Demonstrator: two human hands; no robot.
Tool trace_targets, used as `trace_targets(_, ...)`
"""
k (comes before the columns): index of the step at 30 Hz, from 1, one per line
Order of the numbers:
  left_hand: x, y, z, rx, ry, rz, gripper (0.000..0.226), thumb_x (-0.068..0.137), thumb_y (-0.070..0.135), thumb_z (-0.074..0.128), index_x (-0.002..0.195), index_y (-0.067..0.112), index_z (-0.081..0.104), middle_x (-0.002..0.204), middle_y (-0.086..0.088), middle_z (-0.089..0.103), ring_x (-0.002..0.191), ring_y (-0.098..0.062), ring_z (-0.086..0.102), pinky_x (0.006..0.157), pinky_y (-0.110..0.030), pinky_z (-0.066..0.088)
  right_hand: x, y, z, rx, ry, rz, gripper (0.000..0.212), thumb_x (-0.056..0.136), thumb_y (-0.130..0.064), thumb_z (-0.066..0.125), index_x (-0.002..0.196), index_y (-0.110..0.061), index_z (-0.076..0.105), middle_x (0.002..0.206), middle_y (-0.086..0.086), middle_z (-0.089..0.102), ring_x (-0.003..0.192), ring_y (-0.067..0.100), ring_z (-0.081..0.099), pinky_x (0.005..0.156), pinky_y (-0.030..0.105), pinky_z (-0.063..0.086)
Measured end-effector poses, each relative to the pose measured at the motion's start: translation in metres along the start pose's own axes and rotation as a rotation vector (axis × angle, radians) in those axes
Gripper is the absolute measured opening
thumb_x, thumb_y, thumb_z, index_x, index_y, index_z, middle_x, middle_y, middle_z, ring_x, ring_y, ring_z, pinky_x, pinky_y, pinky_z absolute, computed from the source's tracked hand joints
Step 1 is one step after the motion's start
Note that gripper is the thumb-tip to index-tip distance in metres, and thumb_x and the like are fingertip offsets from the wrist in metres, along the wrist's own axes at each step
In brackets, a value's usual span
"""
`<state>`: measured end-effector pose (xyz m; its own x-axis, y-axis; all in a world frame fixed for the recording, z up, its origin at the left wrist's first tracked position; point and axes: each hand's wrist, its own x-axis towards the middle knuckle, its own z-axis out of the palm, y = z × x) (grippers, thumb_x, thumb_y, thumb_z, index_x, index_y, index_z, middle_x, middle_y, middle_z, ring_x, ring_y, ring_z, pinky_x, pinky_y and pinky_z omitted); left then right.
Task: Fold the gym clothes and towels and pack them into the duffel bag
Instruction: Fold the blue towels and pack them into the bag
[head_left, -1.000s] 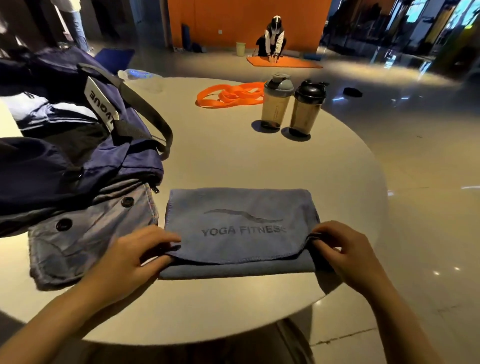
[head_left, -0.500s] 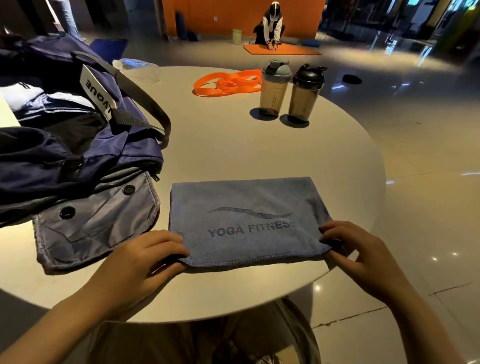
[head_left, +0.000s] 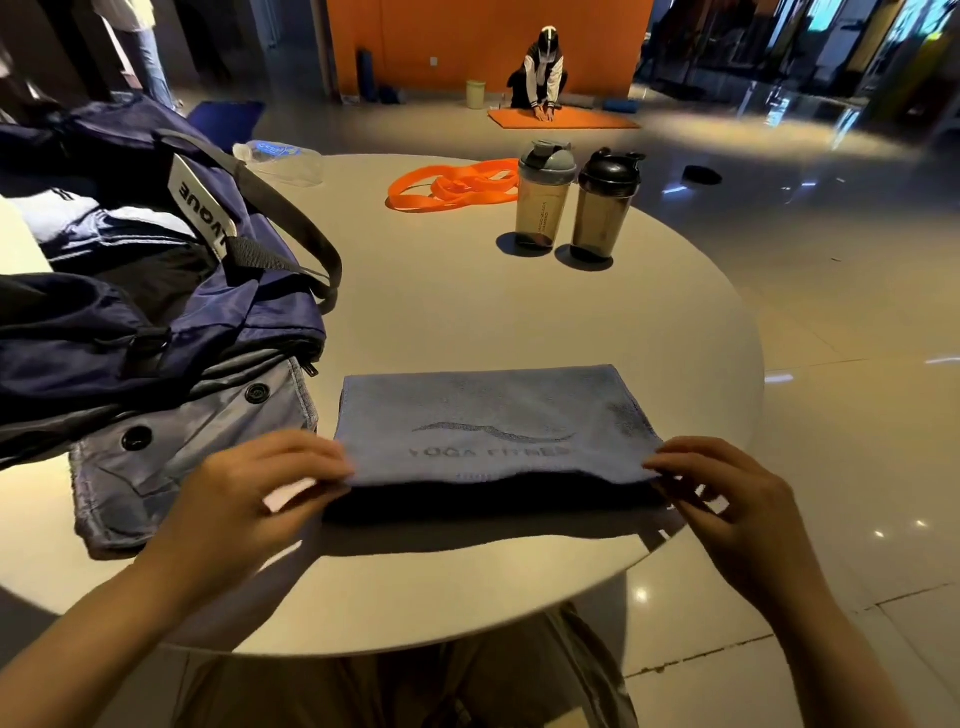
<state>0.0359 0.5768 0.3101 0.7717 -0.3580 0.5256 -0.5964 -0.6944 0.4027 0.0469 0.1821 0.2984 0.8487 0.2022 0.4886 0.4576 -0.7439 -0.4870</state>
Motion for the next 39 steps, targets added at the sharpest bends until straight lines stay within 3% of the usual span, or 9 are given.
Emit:
trace_targets(3,-0.022,-0.005,0.01,0.089,-0.126,0.03,0.053,0.096,0.055,0.038,0.095,0.017,0.076,0.102,0.006,0.07,0.096,-0.001,0.059,0.093,-0.006,0.041,-0.012,0.012,0.006,-0.163,-0.096,-0.036,0.038,0.07,-0.009,0.081,0.101,-0.026,0.069,0.101,-0.012,0.061,0.083,0.008,0.059,0.066,0.015,0.048)
trace_targets(10,-0.019,-0.009,0.02,0.285,-0.126,0.171,0.049,0.103,0.038,0.029,0.098,0.009,0.069,0.094,-0.005,0.068,0.088,-0.011,0.056,0.086,-0.028,0.045,-0.008,0.009,0.015,-0.303,-0.078,-0.127,0.04,0.063,0.004,0.082,0.096,-0.015,0.068,0.094,0.004,0.067,0.068,0.019,0.066,0.056,0.023,0.054)
trace_targets(14,0.004,0.002,-0.001,-0.023,0.028,-0.1,0.023,0.089,0.039,0.049,0.098,0.023,0.063,0.098,0.016,0.062,0.085,-0.002,0.06,0.076,-0.014,0.049,0.02,-0.01,-0.002,0.159,0.021,0.15,0.027,0.088,-0.011,0.058,0.092,-0.037,0.051,0.084,-0.012,0.063,0.071,0.01,0.066,0.061,0.019,0.054)
trace_targets(18,0.036,0.022,-0.04,-0.155,0.099,-0.201,0.028,0.071,0.032,0.084,0.092,0.033,0.065,0.098,0.017,0.065,0.084,0.004,0.064,0.075,-0.005,0.047,0.05,-0.027,-0.038,0.377,0.099,0.058,0.024,0.083,-0.022,0.063,0.103,-0.035,0.061,0.101,-0.015,0.066,0.092,0.004,0.067,0.078,0.014,0.053)
trace_targets(22,0.053,0.039,-0.066,-0.33,0.111,-0.239,0.026,0.071,0.029,0.082,0.079,0.051,0.07,0.083,0.013,0.07,0.066,-0.003,0.065,0.055,-0.009,0.049,0.069,-0.049,-0.069,0.331,0.162,-0.023,0.024,0.081,-0.058,0.055,0.1,-0.049,0.065,0.089,-0.023,0.068,0.072,0.006,0.067,0.058,0.009,0.051)
trace_targets(26,0.064,0.034,-0.069,-0.808,0.042,-0.532,0.051,0.04,0.05,0.091,0.081,0.023,0.076,0.071,-0.005,0.069,0.05,-0.007,0.055,0.036,-0.016,0.036,0.089,-0.046,-0.079,0.184,0.184,0.015,0.012,0.09,-0.022,0.057,0.1,-0.024,0.063,0.08,-0.025,0.063,0.074,0.0,0.062,0.063,0.012,0.047)
trace_targets(29,0.061,0.014,-0.04,-0.729,-0.075,-0.784,0.025,0.078,0.013,0.076,0.101,0.011,0.069,0.071,-0.01,0.06,0.048,-0.009,0.047,0.039,-0.016,0.034,0.105,-0.026,-0.05,-0.008,-0.061,0.148,0.01,0.092,-0.019,0.059,0.096,-0.026,0.065,0.087,-0.013,0.063,0.081,0.003,0.057,0.068,0.017,0.043)
trace_targets(33,0.041,-0.02,0.006,-0.475,-0.175,-0.88,0.024,0.089,0.009,0.066,0.111,0.011,0.058,0.063,-0.013,0.056,0.046,-0.014,0.049,0.044,-0.026,0.043,0.113,0.003,0.021,-0.126,-0.299,0.317,0.012,0.093,-0.024,0.06,0.097,-0.017,0.07,0.1,0.002,0.069,0.084,0.013,0.058,0.071,0.024,0.041)
trace_targets(39,0.027,-0.004,0.001,-0.346,-0.246,-0.797,0.033,0.087,0.033,0.065,0.111,0.047,0.046,0.08,-0.001,0.07,0.069,-0.012,0.066,0.059,-0.025,0.053,0.089,-0.024,0.045,-0.097,-0.029,0.331,0.023,0.093,-0.026,0.058,0.113,-0.018,0.064,0.128,0.0,0.053,0.101,0.012,0.053,0.083,0.023,0.038)
